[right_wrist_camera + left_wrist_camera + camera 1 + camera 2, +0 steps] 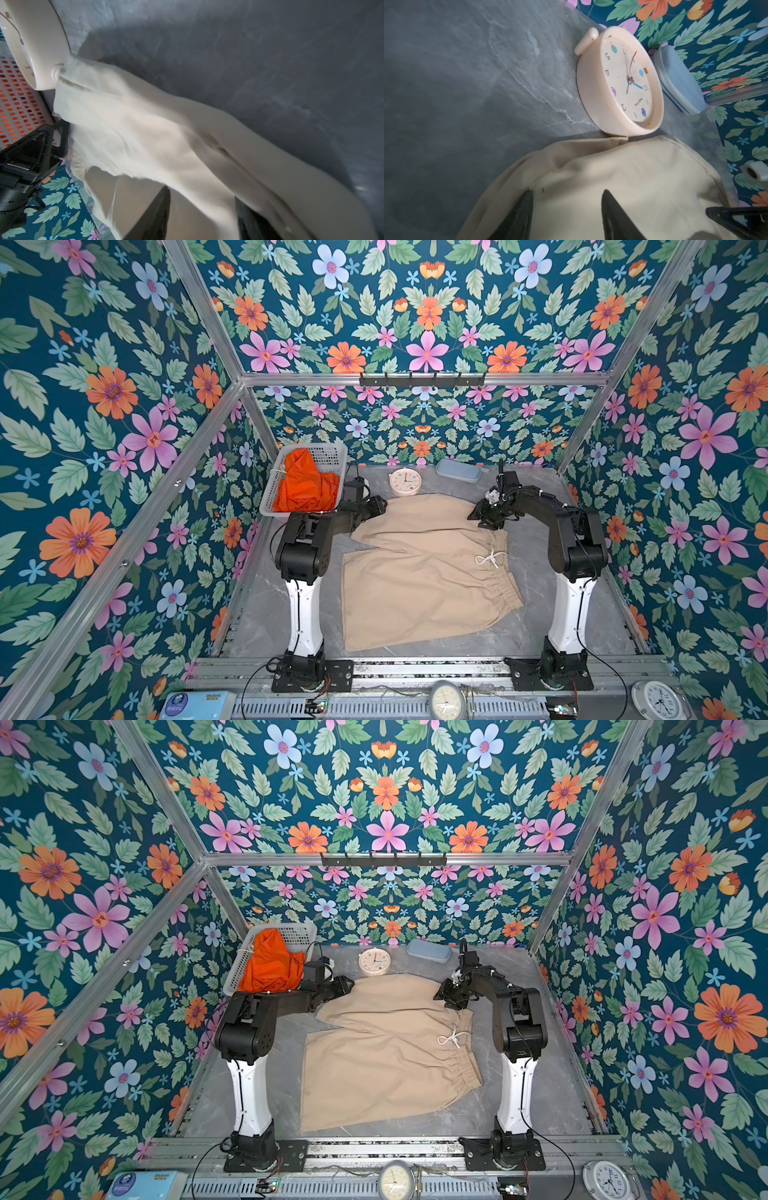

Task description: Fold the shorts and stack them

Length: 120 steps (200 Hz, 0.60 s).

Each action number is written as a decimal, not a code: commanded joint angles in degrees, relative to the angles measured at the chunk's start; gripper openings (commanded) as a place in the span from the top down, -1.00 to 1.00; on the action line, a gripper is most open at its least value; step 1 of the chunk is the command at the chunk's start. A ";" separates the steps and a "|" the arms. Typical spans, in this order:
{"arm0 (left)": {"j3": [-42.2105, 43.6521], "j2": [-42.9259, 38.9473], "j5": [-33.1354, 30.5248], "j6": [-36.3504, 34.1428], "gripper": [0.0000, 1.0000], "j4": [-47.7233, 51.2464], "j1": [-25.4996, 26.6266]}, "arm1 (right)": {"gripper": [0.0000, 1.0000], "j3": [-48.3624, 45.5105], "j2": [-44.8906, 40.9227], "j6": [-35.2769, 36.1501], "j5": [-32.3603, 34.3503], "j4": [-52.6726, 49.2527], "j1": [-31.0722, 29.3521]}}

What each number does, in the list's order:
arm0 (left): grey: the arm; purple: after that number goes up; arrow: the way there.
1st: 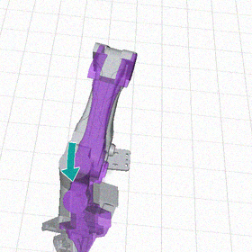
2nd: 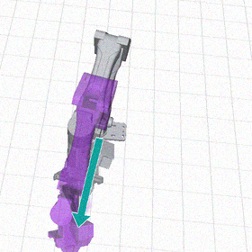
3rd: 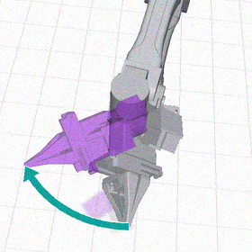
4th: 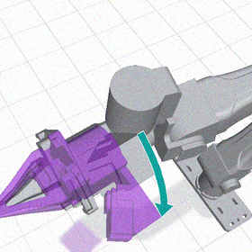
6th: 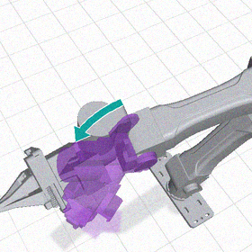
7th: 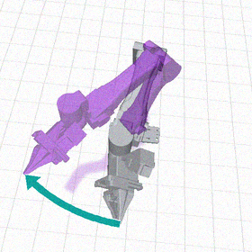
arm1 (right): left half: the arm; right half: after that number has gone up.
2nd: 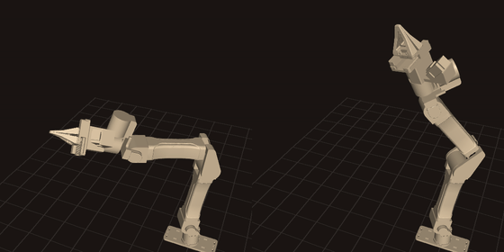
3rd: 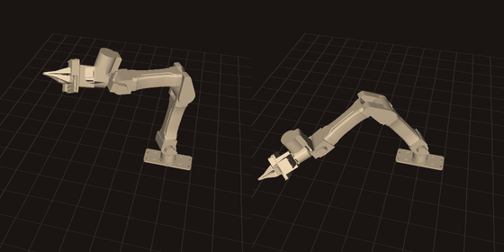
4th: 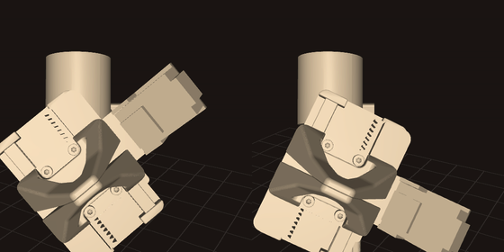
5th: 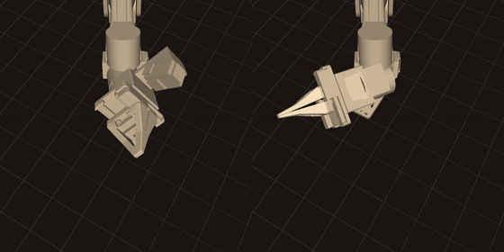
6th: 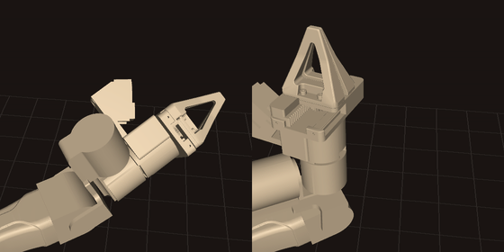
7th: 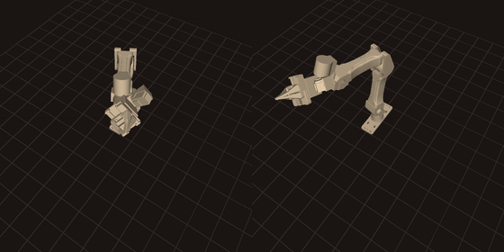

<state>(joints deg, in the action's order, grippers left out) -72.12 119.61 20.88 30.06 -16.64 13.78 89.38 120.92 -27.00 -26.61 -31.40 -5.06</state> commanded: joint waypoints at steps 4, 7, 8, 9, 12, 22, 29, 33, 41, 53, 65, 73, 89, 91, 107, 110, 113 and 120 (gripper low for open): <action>1.07 -5.24 0.58 -0.80 -0.14 -0.24 0.72 | -0.02 1.17 -4.10 1.80 1.83 -4.34 0.01; 1.33 -5.87 0.56 -1.05 -0.14 0.16 0.84 | -0.03 1.08 -4.64 1.94 1.85 -4.56 -0.02; 1.43 -6.14 0.56 -1.10 -0.14 0.27 0.87 | -0.03 1.02 -4.82 1.95 1.88 -4.60 -0.03; 1.49 -6.36 0.56 -1.17 -0.14 0.37 0.93 | -0.03 0.95 -4.95 1.99 1.85 -4.62 0.01; 1.68 -7.02 0.56 -1.41 -0.15 0.79 1.05 | -0.03 0.66 -5.54 2.15 1.91 -4.79 -0.01; 2.67 -9.28 0.32 -2.12 -0.15 2.19 1.24 | -0.03 -0.70 -7.55 2.59 1.83 -4.98 0.01; 3.61 -11.00 0.13 -2.35 -0.15 3.46 1.32 | -0.04 -1.92 -9.07 2.72 1.67 -5.24 0.09; 4.35 -12.02 0.07 -2.54 -0.15 4.10 1.32 | -0.04 -2.77 -9.96 2.96 1.55 -5.48 0.09; 6.30 -14.51 -0.09 -2.81 -0.16 5.07 1.32 | -0.05 -4.86 -11.96 3.11 1.41 -5.70 0.41; 10.31 -18.71 -0.66 -2.45 -0.16 6.27 1.40 | -0.05 -9.31 -15.53 2.74 0.76 -5.17 1.23; 14.94 -23.42 -1.01 -1.57 -0.16 7.33 1.40 | -0.06 -14.92 -19.89 1.94 0.25 -3.77 2.16; 18.20 -26.51 -0.87 -0.76 -0.17 7.96 1.51 | -0.07 -18.08 -22.38 1.53 0.15 -3.37 2.81; 23.70 -32.43 -1.11 0.26 -0.18 11.13 2.06 | -0.07 -24.70 -28.64 1.06 0.27 -4.26 3.79; 24.24 -33.06 -1.24 0.50 -0.18 11.73 2.11 | -0.08 -25.31 -29.25 1.01 0.42 -4.50 3.86; 29.24 -38.03 -1.46 2.96 -0.18 14.27 2.63 | -0.09 -31.06 -34.39 -0.25 1.73 -5.86 3.87; 30.27 -38.93 -1.38 3.66 -0.18 14.52 2.79 | -0.09 -32.10 -35.33 -0.78 1.89 -6.06 3.88; 31.16 -39.87 -1.33 4.35 -0.18 14.68 2.92 | -0.10 -33.23 -36.28 -1.09 2.22 -6.38 3.84; 33.37 -41.92 -1.06 6.02 -0.17 15.15 3.36 | -0.12 -35.29 -38.46 -1.97 3.81 -7.64 3.83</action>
<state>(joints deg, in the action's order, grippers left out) -43.97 82.65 20.25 30.83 -5.96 16.38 60.05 88.23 -25.87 -25.43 -35.38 -1.32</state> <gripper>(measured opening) 0.589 0.546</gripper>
